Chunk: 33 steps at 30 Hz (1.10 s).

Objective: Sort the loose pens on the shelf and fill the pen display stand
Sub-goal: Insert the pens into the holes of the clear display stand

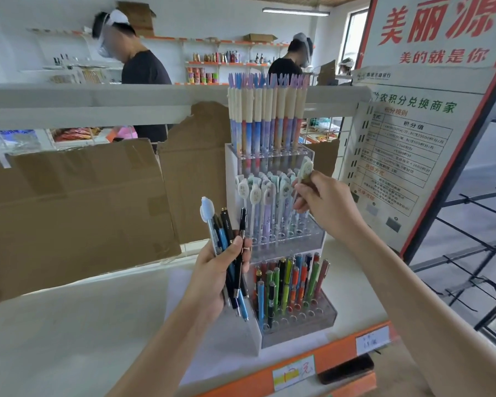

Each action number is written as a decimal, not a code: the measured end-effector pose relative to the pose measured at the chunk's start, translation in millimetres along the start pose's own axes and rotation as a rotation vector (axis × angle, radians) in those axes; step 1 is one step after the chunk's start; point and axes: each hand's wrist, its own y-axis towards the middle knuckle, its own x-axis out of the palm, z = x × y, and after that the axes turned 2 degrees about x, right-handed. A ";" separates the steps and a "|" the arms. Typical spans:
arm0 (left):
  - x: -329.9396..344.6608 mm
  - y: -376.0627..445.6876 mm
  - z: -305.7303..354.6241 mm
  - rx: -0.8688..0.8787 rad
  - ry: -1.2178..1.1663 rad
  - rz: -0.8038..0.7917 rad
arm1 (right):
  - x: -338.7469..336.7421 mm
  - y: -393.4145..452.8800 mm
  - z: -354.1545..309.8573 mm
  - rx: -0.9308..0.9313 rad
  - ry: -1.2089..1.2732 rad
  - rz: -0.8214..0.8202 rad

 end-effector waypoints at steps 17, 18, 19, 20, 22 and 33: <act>-0.5 -1.4 -4.0 0.008 0.092 -0.031 | 27.3 -33.9 16.0 0.055 -0.077 -0.097; 1.4 -0.9 -4.6 0.010 0.093 -0.040 | 30.6 -39.7 11.0 0.055 -0.029 -0.176; 3.8 -0.8 -4.9 0.017 0.105 -0.053 | 33.3 -44.5 5.4 0.055 0.013 -0.237; 6.4 -0.8 -5.5 0.025 0.120 -0.067 | 35.1 -47.9 0.5 0.055 0.051 -0.271; 11.3 -1.0 -7.9 0.036 0.134 -0.076 | 37.4 -51.4 -5.5 0.057 0.124 -0.279; -8.5 -21.4 -24.2 0.003 0.211 0.026 | 17.5 -79.9 14.4 0.087 0.184 -0.110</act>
